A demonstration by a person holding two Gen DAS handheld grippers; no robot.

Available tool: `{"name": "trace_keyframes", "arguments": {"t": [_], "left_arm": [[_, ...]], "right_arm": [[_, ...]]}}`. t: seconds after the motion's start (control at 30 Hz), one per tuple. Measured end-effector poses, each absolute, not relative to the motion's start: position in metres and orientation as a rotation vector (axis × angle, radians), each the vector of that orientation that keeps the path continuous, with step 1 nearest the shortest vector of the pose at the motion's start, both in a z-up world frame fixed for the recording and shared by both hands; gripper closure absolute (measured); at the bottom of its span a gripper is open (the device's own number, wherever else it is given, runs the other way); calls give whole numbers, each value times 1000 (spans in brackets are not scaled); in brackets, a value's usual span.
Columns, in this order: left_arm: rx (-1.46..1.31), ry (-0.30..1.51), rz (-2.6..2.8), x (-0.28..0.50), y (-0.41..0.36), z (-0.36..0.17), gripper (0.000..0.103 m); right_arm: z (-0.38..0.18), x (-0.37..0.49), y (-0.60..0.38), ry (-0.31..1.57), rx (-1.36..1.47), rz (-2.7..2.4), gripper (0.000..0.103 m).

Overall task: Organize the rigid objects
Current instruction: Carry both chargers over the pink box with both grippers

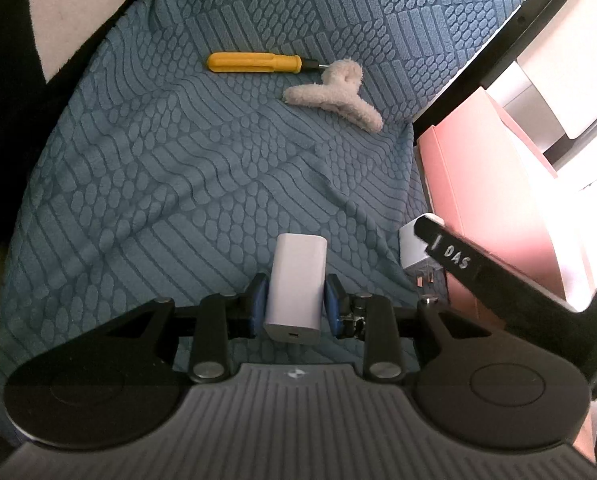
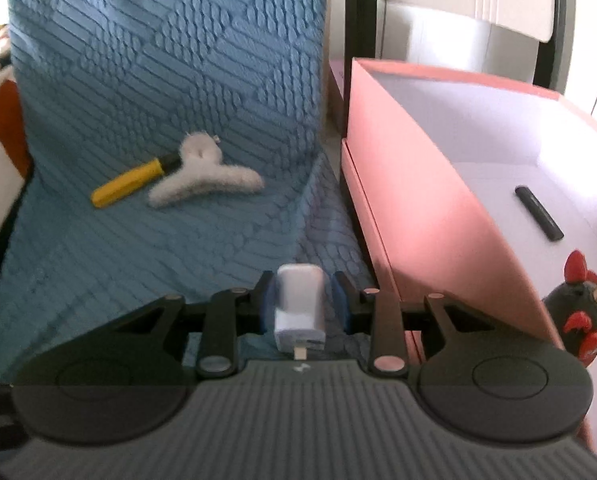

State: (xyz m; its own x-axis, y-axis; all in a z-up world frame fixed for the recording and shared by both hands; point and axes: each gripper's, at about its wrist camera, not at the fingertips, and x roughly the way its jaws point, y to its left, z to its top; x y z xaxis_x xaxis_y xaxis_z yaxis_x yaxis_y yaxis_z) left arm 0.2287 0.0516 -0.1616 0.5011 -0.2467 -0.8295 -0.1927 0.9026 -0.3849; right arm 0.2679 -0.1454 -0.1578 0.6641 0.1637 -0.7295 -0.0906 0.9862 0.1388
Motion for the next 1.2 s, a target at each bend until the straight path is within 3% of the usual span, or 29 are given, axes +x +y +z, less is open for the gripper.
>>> {"name": "trace_keyframes", "arguments": {"t": [0.6,1.2], "left_arm": [[-461,1067,-22,232,50,-164,68],[-421,1020,2,231,37,-150,71]], "right_arm": [[-156,218,-158,946,163,248,73],[-143,209,-159,916,177,303,73]]}}
